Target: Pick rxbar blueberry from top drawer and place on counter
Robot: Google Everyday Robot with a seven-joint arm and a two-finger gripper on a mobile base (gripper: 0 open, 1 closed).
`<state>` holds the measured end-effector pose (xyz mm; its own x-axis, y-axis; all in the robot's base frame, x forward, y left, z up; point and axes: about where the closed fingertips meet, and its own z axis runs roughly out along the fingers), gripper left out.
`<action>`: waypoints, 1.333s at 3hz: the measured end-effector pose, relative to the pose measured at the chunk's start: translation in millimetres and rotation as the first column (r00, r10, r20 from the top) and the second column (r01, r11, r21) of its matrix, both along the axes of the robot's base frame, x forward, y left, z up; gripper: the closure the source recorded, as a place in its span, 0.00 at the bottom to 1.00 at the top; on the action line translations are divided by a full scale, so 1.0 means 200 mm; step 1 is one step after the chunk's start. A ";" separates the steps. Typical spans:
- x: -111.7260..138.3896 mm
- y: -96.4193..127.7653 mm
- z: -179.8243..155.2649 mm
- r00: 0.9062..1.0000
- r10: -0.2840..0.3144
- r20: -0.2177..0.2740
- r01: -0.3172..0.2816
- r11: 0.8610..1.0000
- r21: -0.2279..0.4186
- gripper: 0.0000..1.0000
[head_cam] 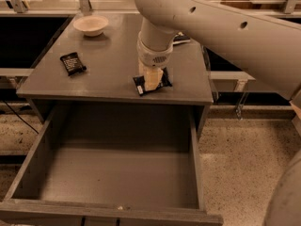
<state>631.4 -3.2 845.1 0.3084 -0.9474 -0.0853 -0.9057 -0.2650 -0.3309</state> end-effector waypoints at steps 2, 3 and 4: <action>0.00 0.01 -0.01 1.000 0.005 0.000 -0.005 1.000 -0.002 0.83; 0.00 0.01 -0.01 1.000 0.005 0.000 -0.005 1.000 -0.002 0.62; 0.00 0.01 -0.01 1.000 0.005 0.000 -0.005 1.000 -0.003 0.37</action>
Offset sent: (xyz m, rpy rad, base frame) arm -0.0005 0.0021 -0.0016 -0.0025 0.0003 0.0052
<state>630.9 -1.1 843.4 0.3134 -0.9460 -0.0831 -0.9044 -0.2706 -0.3299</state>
